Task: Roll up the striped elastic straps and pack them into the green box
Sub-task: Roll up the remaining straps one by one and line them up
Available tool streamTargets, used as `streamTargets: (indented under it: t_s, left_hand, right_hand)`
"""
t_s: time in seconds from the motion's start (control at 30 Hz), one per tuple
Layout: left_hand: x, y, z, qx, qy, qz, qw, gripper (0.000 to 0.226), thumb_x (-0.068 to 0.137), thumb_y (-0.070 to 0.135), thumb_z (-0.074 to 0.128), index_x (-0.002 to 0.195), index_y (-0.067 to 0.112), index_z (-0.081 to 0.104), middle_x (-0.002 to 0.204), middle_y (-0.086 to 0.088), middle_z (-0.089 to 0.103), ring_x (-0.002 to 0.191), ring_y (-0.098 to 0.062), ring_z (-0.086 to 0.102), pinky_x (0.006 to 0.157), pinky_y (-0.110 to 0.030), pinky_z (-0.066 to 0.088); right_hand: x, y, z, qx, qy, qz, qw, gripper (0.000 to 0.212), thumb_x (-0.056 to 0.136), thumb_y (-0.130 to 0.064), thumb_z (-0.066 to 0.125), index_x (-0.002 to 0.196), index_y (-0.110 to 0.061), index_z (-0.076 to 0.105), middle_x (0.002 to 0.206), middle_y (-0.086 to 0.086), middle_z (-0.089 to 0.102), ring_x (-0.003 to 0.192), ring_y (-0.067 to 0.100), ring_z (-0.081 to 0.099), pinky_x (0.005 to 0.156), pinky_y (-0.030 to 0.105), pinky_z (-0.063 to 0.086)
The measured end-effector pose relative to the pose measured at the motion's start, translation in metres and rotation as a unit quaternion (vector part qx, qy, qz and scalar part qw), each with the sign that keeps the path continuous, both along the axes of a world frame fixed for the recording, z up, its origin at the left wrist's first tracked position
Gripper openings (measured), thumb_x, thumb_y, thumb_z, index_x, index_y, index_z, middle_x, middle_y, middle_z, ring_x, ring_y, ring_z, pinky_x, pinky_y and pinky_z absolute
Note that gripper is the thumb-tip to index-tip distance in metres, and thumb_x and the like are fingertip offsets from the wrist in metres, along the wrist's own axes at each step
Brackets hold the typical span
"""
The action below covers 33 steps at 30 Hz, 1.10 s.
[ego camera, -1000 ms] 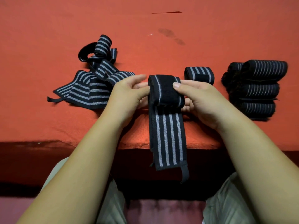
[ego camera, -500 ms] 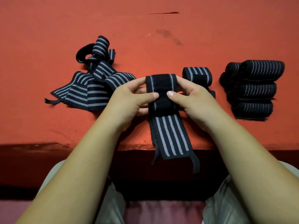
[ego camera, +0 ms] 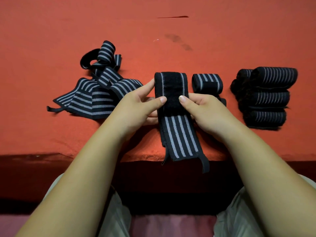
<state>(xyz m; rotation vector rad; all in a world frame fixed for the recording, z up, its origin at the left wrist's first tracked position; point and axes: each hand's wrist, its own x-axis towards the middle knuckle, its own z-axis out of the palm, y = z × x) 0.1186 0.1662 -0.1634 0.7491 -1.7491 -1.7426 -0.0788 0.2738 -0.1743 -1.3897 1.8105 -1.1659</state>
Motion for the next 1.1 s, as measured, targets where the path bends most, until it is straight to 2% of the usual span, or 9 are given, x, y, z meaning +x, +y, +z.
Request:
streamTargets:
  t_s: [0.13,0.23,0.37,0.5,0.57,0.73,0.9,1.0,1.1]
  left_hand:
    - [-0.003,0.005,-0.003,-0.01,0.007,-0.01,1.0,0.057,0.112,0.012,0.056,0.16,0.041,0.047,0.125,-0.006,0.078,0.115,-0.026,0.077,0.098,-0.042,0.062]
    - [-0.005,0.004,-0.006,0.011,0.038,-0.026,0.999,0.055,0.114,0.009,0.051,0.161,0.037,0.046,0.138,-0.013,0.072,0.129,-0.031,0.07,0.105,-0.046,0.059]
    - [-0.003,0.002,-0.006,0.026,0.063,-0.045,0.997,0.058,0.111,0.006,0.055,0.159,0.039,0.048,0.139,-0.02,0.07,0.133,-0.041,0.065,0.099,-0.04,0.061]
    - [-0.001,-0.001,-0.006,0.049,0.104,-0.036,0.993,0.058,0.108,-0.004,0.055,0.159,0.023,0.048,0.135,-0.018,0.073,0.127,-0.035,0.071,0.096,-0.041,0.061]
    - [-0.002,-0.001,-0.006,0.052,0.113,-0.021,0.992,0.052,0.106,-0.005,0.057,0.154,0.014,0.052,0.134,-0.014,0.074,0.123,-0.031,0.073,0.095,-0.041,0.06]
    - [-0.001,0.0,-0.005,0.032,0.09,-0.009,0.995,0.052,0.104,-0.002,0.064,0.15,0.019,0.054,0.134,-0.006,0.074,0.105,-0.027,0.079,0.083,-0.044,0.064]
    - [-0.002,0.003,-0.004,-0.012,0.051,0.002,0.999,0.053,0.104,0.002,0.067,0.149,0.025,0.051,0.135,-0.002,0.074,0.095,-0.028,0.08,0.069,-0.038,0.064]
    - [-0.004,0.002,-0.005,-0.032,0.05,0.01,0.998,0.054,0.104,0.003,0.068,0.149,0.027,0.05,0.135,-0.002,0.073,0.092,-0.025,0.08,0.069,-0.038,0.064]
    - [-0.007,0.001,-0.009,-0.041,0.071,0.018,0.996,0.057,0.102,-0.001,0.069,0.149,0.027,0.052,0.137,-0.004,0.072,0.105,-0.031,0.079,0.077,-0.042,0.064]
  right_hand:
    - [0.011,-0.002,0.002,0.008,0.0,-0.002,1.0,0.034,0.114,-0.044,0.045,0.121,-0.032,0.076,0.109,-0.016,0.08,0.107,0.004,0.074,0.105,0.043,0.055]
    - [0.014,-0.003,0.004,0.012,-0.001,-0.009,1.0,0.035,0.115,-0.045,0.042,0.126,-0.035,0.073,0.116,-0.018,0.079,0.113,0.003,0.072,0.111,0.045,0.052]
    - [0.012,-0.001,0.007,0.013,0.01,-0.004,1.0,0.036,0.115,-0.048,0.039,0.132,-0.041,0.07,0.121,-0.021,0.076,0.117,0.0,0.069,0.113,0.043,0.049]
    - [0.007,0.003,0.014,0.011,0.019,0.046,0.999,0.034,0.115,-0.049,0.039,0.142,-0.056,0.057,0.13,-0.027,0.071,0.123,-0.003,0.065,0.114,0.04,0.048]
    - [0.006,0.004,0.016,0.002,0.021,0.047,0.999,0.033,0.114,-0.048,0.042,0.142,-0.053,0.059,0.128,-0.026,0.073,0.122,-0.002,0.067,0.113,0.041,0.049]
    - [0.004,0.006,0.017,0.019,0.069,-0.024,0.997,0.033,0.112,-0.05,0.047,0.11,-0.03,0.073,0.099,-0.011,0.08,0.093,0.007,0.074,0.094,0.041,0.058]
    - [0.004,0.008,0.017,0.035,0.065,-0.022,0.997,0.036,0.112,-0.048,0.049,0.092,-0.029,0.072,0.087,-0.006,0.079,0.078,0.007,0.072,0.079,0.038,0.054]
    - [0.003,0.009,0.019,0.036,0.044,-0.027,0.998,0.031,0.112,-0.046,0.051,0.104,-0.028,0.075,0.095,-0.007,0.081,0.088,0.009,0.076,0.086,0.04,0.058]
    - [0.002,0.011,0.02,0.029,0.01,-0.025,0.999,0.026,0.112,-0.044,0.052,0.118,-0.035,0.075,0.102,-0.016,0.081,0.095,0.003,0.077,0.089,0.034,0.058]
